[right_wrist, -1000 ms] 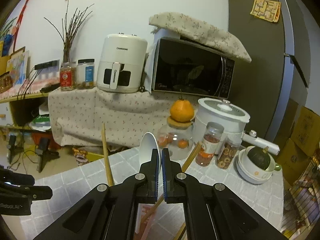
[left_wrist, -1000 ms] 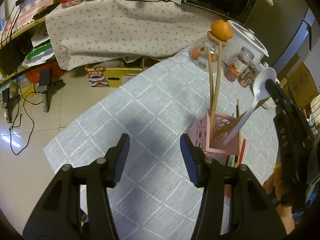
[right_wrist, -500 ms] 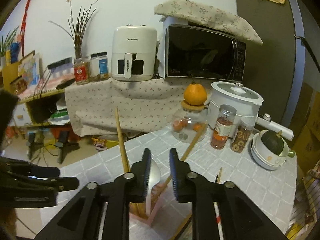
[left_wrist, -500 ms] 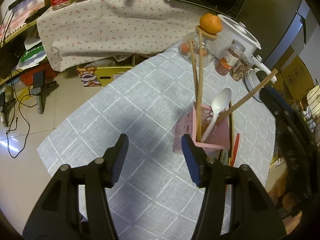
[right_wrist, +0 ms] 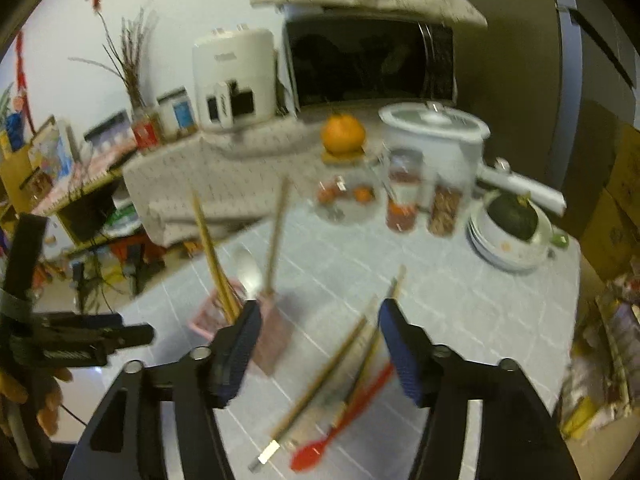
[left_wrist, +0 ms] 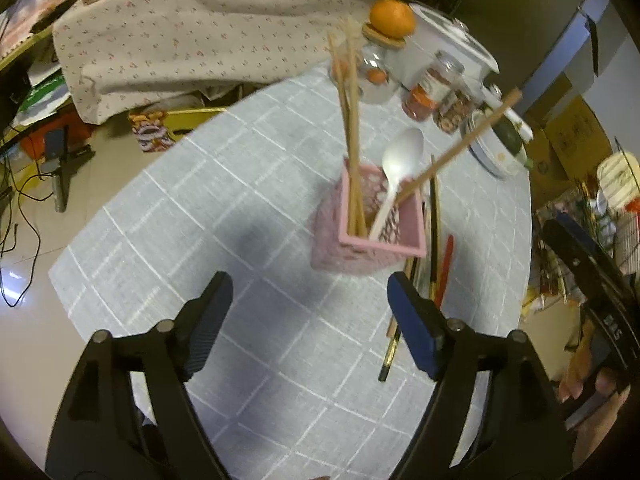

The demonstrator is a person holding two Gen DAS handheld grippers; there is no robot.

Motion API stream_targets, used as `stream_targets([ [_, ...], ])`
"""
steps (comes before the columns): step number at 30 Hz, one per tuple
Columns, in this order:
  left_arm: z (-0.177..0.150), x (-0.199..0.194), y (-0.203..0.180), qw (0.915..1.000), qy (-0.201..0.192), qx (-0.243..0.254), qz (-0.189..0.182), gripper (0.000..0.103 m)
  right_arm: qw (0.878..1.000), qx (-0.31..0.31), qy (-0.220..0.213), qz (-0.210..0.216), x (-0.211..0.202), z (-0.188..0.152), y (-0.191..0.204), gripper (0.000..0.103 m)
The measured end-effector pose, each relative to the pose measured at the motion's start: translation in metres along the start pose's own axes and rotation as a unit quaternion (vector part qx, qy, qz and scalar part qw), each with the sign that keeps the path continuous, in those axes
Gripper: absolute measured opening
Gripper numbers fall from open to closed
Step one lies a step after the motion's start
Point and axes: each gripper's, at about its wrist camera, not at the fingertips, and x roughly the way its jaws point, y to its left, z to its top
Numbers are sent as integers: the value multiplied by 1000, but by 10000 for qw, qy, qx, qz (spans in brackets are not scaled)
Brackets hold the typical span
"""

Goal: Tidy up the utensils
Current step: 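Lower the right tool onto the red spoon and close on its handle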

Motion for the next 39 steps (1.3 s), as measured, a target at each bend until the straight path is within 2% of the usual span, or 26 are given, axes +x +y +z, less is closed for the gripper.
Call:
stream_targets([
  [4,-9,9,-13,9994,195,293,67,81,9975,140,685,-138,23,-14,-19,67],
  [7,-13,15,-21,9984,320,449,92,81,9892,345,1404,-239,48,-27,-33,67],
  [10,-15,19,-24,9978,391,511,133,81,9794,587,1906,-326,69,-42,-44,67],
  [16,-18,26,-28,9970,523,549,148,81,9605,1290,2454,-253,100,-56,-70,67],
  [20,-20,27,-30,9965,569,595,135,81,9533,1436,2638,-328,117,-60,-76,67],
  [22,-20,29,-29,9964,582,594,147,81,9537,1378,2646,-368,124,-60,-74,66],
  [25,-21,30,-28,9962,615,600,148,81,9526,1403,2671,-380,135,-61,-73,60],
  [30,-24,29,-33,9955,569,741,131,81,9517,1392,2688,-522,149,-59,-69,46],
  [34,-27,27,-39,9945,551,886,66,81,9535,1037,2721,-777,155,-58,-59,38],
  [37,-29,26,-43,9935,527,1010,25,81,9550,853,2741,-745,155,-58,-53,29],
  [38,-30,26,-46,9929,516,1073,19,81,9554,801,2748,-732,154,-58,-52,23],
  [39,-31,25,-49,9921,506,1146,22,81,9554,760,2750,-759,154,-58,-51,13],
])
